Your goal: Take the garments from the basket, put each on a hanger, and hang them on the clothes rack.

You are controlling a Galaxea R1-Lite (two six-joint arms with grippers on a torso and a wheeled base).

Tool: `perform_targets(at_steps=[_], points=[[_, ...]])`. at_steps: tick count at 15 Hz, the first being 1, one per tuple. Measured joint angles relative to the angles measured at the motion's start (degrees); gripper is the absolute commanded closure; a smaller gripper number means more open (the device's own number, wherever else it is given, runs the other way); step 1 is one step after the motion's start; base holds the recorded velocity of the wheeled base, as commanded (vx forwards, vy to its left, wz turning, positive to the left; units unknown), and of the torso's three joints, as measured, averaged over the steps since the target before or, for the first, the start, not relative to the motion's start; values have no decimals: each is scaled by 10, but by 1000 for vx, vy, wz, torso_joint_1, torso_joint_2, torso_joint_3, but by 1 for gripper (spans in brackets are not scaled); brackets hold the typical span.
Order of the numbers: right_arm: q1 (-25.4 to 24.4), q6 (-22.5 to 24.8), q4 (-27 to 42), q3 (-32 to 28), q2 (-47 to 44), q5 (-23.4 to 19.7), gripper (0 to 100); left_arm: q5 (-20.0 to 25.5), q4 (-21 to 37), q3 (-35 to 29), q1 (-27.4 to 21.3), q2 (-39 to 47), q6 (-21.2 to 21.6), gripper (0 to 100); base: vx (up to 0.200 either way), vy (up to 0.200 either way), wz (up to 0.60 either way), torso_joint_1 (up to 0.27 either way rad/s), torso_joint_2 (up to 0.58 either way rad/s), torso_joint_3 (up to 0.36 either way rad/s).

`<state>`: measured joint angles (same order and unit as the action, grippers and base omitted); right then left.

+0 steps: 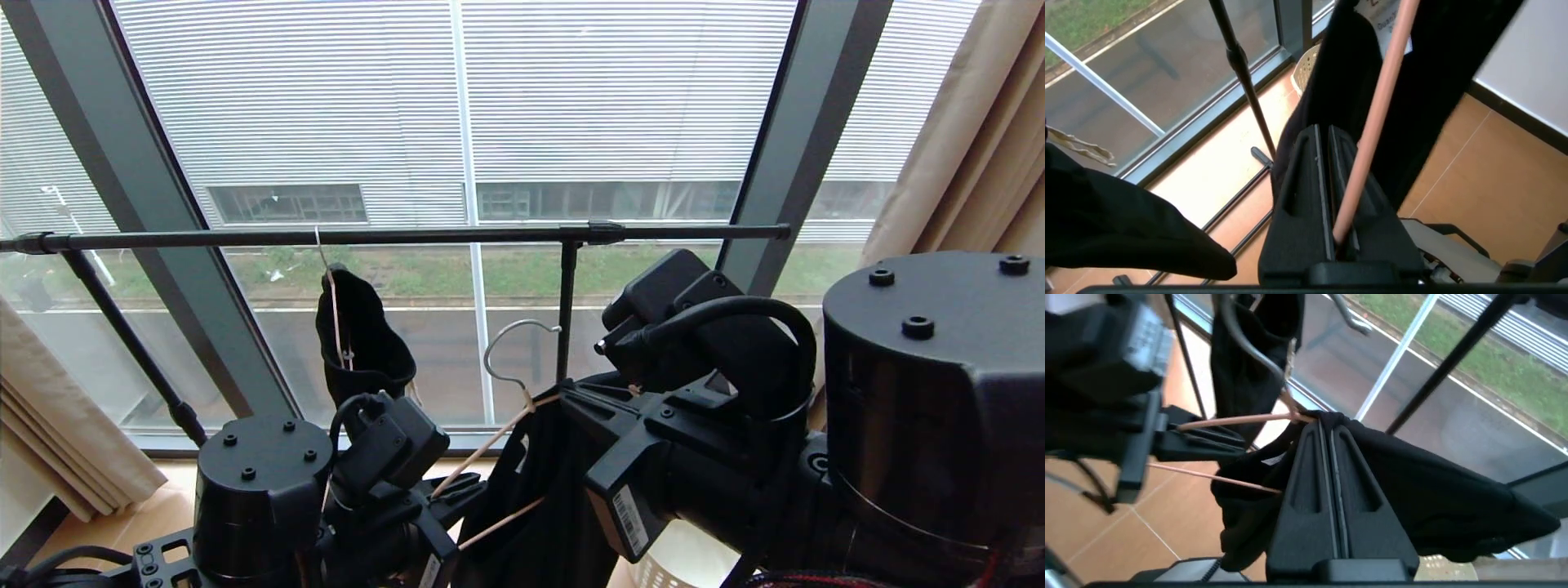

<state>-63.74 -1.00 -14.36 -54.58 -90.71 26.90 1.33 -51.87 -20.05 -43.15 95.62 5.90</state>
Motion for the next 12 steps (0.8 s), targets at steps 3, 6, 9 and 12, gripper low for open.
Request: perform_targets(at_steps=[3, 6, 9, 12], points=[[-2, 0, 0, 2, 3, 1, 0, -10, -12, 2, 0, 0, 0, 100, 0, 0, 0, 0, 0, 0], [13, 1, -1, 0, 5, 1, 0, -12, -13, 2, -3, 0, 0, 100, 0, 0, 0, 0, 0, 0], [26, 5, 1, -2, 14, 2, 0, -13, -13, 2, -3, -1, 0, 100, 0, 0, 0, 0, 0, 0], [47, 10, 2, -2, 26, 0, 0, -12, -13, 8, -3, -6, -1, 100, 0, 0, 0, 0, 0, 0]])
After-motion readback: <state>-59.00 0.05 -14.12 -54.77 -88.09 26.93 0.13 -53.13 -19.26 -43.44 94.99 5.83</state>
